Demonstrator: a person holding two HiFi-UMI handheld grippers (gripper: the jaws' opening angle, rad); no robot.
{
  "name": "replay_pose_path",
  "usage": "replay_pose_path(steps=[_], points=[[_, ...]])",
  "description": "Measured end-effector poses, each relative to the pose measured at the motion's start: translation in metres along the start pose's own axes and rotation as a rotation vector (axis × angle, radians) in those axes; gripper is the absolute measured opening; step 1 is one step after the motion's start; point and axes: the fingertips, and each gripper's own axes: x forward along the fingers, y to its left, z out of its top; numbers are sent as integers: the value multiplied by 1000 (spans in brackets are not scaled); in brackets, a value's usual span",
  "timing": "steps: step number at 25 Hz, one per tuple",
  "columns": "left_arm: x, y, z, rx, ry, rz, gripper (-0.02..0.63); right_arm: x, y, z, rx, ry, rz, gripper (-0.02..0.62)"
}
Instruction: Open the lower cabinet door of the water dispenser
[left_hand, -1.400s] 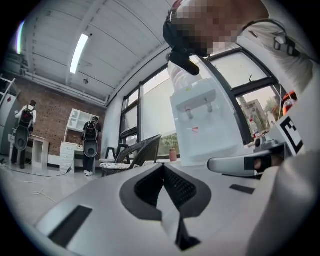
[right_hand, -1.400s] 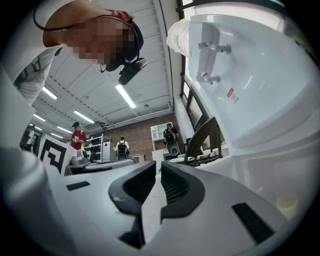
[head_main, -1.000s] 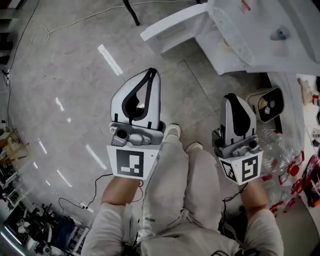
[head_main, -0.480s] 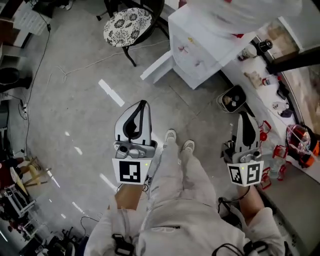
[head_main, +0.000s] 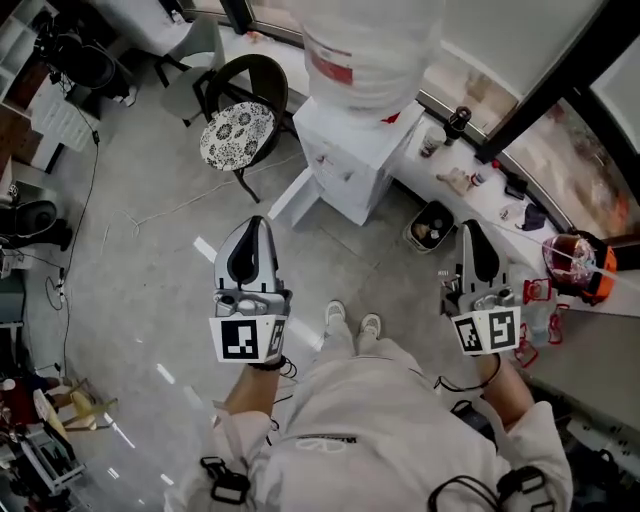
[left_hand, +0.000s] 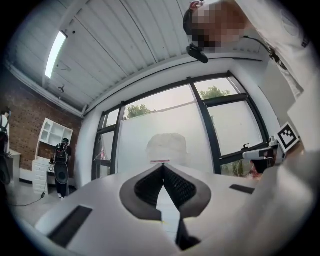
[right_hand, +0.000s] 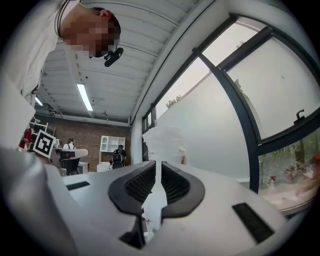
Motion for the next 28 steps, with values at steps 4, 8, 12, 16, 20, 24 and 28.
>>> replay_pose_path(steps=[4, 8, 12, 16, 20, 24, 28], points=[[-6, -16, 8, 3, 4, -46, 3, -23, -1, 15, -15, -6, -52, 43], [-10, -30, 6, 6, 0, -65, 3, -45, 0, 26, -45, -23, -79, 43], [-11, -43, 1, 11, 2, -93, 3, -58, 0, 30, -51, -38, -111, 42], [-12, -46, -5, 12, 12, -100, 3, -65, 1, 29, -65, -34, -134, 37], [-14, -44, -4, 14, 15, -100, 3, -70, -1, 25, -80, -19, -147, 23], [-14, -45, -5, 16, 19, -104, 3, -73, -2, 22, -68, -17, -143, 23], [-14, -45, -3, 16, 13, -107, 3, -71, 1, 20, -69, -12, -131, 23]])
